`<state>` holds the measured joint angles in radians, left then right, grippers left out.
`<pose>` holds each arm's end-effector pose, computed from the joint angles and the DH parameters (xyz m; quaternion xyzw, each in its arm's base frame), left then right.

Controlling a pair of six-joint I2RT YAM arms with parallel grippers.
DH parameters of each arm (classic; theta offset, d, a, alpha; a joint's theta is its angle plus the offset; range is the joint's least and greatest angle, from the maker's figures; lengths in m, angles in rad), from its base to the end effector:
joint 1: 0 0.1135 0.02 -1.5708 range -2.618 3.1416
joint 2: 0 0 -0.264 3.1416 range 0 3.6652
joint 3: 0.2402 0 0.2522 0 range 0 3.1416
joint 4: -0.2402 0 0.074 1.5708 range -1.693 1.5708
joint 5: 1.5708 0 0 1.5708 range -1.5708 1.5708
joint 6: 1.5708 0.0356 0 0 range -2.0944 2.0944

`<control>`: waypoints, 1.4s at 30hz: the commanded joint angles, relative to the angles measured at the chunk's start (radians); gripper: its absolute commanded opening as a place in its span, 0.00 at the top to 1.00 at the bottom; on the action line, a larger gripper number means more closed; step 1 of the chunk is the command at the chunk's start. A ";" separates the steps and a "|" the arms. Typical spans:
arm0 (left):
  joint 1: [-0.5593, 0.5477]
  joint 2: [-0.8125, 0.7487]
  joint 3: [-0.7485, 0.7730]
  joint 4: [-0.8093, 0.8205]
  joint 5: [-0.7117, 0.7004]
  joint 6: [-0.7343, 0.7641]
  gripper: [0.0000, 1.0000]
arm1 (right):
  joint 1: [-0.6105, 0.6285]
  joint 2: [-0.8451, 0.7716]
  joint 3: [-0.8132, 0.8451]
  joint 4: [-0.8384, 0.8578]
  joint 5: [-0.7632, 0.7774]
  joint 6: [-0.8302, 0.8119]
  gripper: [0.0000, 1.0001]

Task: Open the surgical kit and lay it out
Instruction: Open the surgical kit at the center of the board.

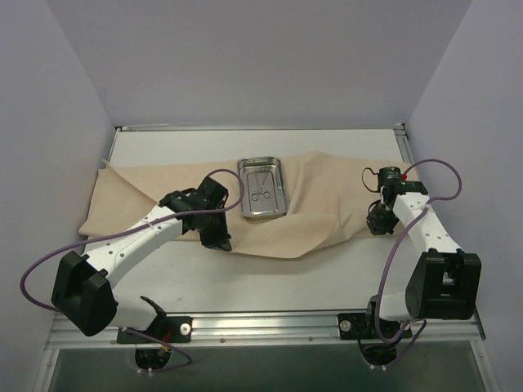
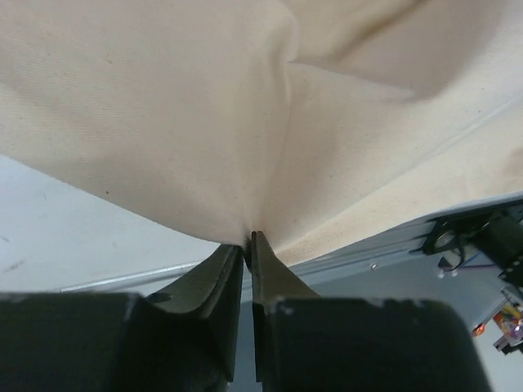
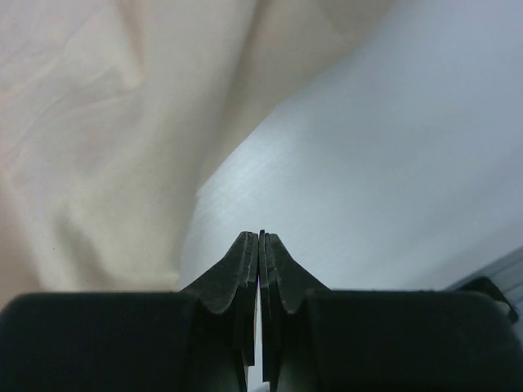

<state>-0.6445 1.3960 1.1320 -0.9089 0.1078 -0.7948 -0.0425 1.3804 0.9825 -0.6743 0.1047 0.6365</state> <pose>0.2124 -0.1644 0.2666 -0.0629 0.9769 -0.1698 0.1136 0.2710 -0.0153 0.2370 0.3345 0.9082 0.0236 0.2504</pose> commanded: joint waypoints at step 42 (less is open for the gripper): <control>0.575 0.524 0.669 -0.108 -0.126 0.275 0.31 | -0.008 0.861 0.872 0.119 0.081 -0.198 0.23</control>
<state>-0.1299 1.8309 1.7065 -0.9607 0.0254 -0.5415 -0.0410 2.2158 1.8198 -0.5549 0.1543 0.4870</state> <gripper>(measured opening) 0.687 0.766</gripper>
